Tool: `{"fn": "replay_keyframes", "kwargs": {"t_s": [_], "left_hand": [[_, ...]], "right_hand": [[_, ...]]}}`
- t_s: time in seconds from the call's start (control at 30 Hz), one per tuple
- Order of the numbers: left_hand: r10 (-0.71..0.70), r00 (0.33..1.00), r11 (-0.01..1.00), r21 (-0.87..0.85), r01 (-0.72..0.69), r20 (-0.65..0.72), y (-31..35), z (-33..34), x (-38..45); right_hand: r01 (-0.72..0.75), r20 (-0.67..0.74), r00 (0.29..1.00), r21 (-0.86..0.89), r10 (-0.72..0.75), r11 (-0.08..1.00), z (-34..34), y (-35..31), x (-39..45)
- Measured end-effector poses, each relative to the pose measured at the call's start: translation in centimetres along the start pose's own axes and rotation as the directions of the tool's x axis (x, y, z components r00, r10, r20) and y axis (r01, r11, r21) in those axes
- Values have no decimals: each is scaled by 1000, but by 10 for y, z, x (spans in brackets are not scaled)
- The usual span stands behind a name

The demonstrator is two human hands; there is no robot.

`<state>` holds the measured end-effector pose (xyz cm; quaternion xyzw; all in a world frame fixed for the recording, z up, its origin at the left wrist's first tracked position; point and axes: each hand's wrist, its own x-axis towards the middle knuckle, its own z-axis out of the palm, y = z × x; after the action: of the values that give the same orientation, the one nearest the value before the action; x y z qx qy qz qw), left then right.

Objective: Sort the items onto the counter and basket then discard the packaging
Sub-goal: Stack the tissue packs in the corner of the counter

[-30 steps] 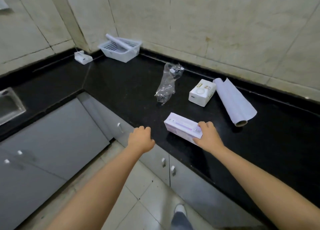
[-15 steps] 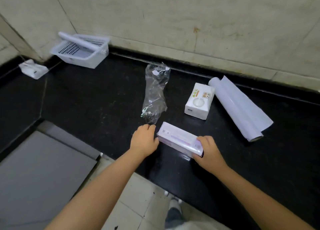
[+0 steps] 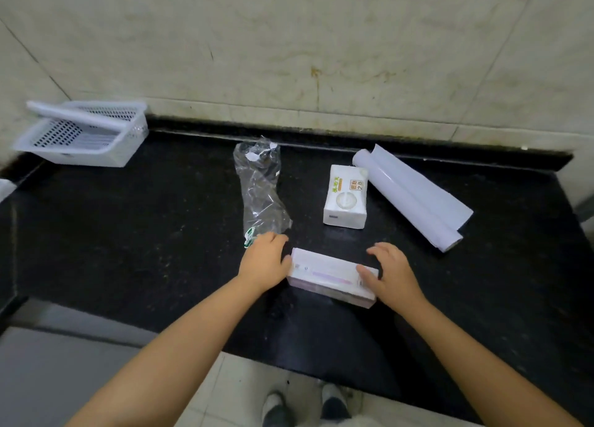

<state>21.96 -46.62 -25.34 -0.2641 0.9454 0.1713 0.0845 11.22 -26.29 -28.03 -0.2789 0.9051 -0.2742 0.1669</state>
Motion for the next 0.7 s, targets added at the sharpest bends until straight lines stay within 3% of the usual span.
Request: {"fn": "replay_keyframes", "kwargs": {"t_s": [0.07, 0.17, 0.27, 0.4, 0.57, 0.7], "left_hand": [[5, 1000, 999, 49, -4, -24, -5, -12, 7], [-23, 998, 993, 115, 29, -50, -12, -30, 18], [-53, 997, 986, 158, 61, -56, -20, -43, 27], [-106, 991, 982, 151, 117, -76, -33, -50, 33], [-181, 980, 980, 70, 186, -78, -50, -45, 31], [-252, 966, 967, -43, 250, -54, -59, -35, 25]], "right_hand": [[-79, -64, 995, 3, 79, 997, -7, -18, 24], [-263, -38, 964, 32, 264, 964, -9, -48, 64], [-455, -40, 889, 46, 457, 889, -2, -70, 100], [-588, -32, 808, 25, 589, 808, 12, -82, 136], [-596, -116, 793, 59, 598, 801, 30, -80, 150], [-504, -133, 837, 194, 531, 842, 26, -56, 139]]}}
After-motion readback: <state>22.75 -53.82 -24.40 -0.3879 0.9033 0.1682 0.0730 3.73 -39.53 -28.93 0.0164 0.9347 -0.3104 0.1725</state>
